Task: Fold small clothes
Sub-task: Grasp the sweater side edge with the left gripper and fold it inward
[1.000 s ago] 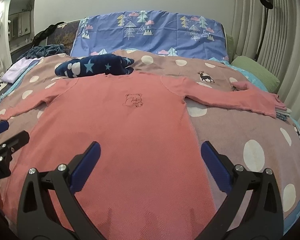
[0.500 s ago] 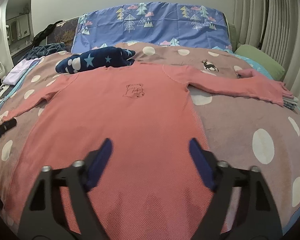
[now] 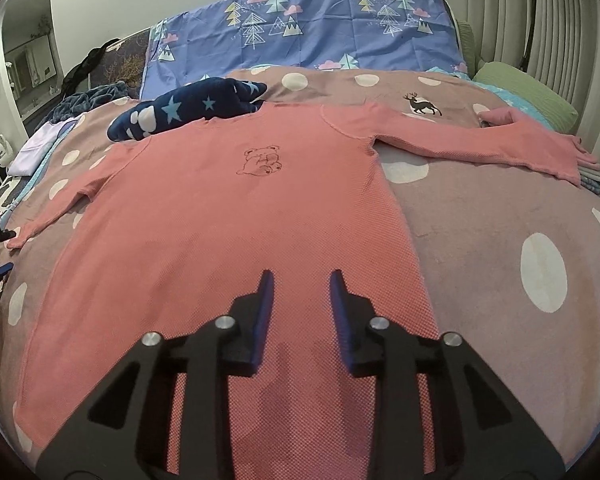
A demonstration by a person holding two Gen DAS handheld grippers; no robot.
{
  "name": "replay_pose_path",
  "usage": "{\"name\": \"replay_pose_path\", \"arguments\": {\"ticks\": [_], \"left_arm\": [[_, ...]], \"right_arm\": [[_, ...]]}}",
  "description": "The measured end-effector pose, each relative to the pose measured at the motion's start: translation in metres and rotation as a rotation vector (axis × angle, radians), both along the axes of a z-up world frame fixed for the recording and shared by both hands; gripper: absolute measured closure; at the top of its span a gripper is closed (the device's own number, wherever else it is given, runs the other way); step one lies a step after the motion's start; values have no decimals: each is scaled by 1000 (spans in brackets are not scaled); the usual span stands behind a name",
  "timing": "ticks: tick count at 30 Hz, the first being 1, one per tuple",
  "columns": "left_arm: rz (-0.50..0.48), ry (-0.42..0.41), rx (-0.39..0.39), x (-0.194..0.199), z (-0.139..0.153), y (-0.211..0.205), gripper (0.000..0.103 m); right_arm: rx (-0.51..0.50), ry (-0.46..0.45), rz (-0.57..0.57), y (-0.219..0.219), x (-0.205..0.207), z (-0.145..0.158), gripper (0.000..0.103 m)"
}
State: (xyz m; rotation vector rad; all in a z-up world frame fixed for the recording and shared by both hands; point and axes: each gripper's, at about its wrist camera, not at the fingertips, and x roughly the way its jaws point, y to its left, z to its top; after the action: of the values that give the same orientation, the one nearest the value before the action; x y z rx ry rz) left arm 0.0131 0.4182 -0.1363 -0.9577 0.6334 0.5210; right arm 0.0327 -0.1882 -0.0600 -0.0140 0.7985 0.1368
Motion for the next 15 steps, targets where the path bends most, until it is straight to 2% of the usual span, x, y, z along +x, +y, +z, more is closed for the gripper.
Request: {"name": "replay_pose_path", "arguments": {"ticks": [2, 3, 4, 5, 7, 9, 11, 15], "left_arm": [[26, -11, 18, 8, 0, 9, 32], [22, -20, 28, 12, 0, 10, 55], [5, -30, 28, 17, 0, 13, 90], [1, -32, 14, 23, -1, 15, 102], [-3, -50, 11, 29, 5, 13, 102], [-56, -88, 69, 44, 26, -5, 102], [-152, -134, 122, 63, 53, -34, 102], [-425, -260, 247, 104, 112, -130, 102]], "right_arm": [[-8, -2, -3, 0, 1, 0, 69], [-10, -1, -6, -1, 3, -1, 68], [-10, 1, -10, -2, 5, -1, 67], [-9, 3, -15, -3, 7, -1, 67], [-6, 8, -26, -5, 11, -3, 66], [-7, 9, -33, -7, 15, -3, 65], [-11, 10, -36, -9, 19, -4, 65], [14, 11, -48, -14, 28, -3, 65]]}}
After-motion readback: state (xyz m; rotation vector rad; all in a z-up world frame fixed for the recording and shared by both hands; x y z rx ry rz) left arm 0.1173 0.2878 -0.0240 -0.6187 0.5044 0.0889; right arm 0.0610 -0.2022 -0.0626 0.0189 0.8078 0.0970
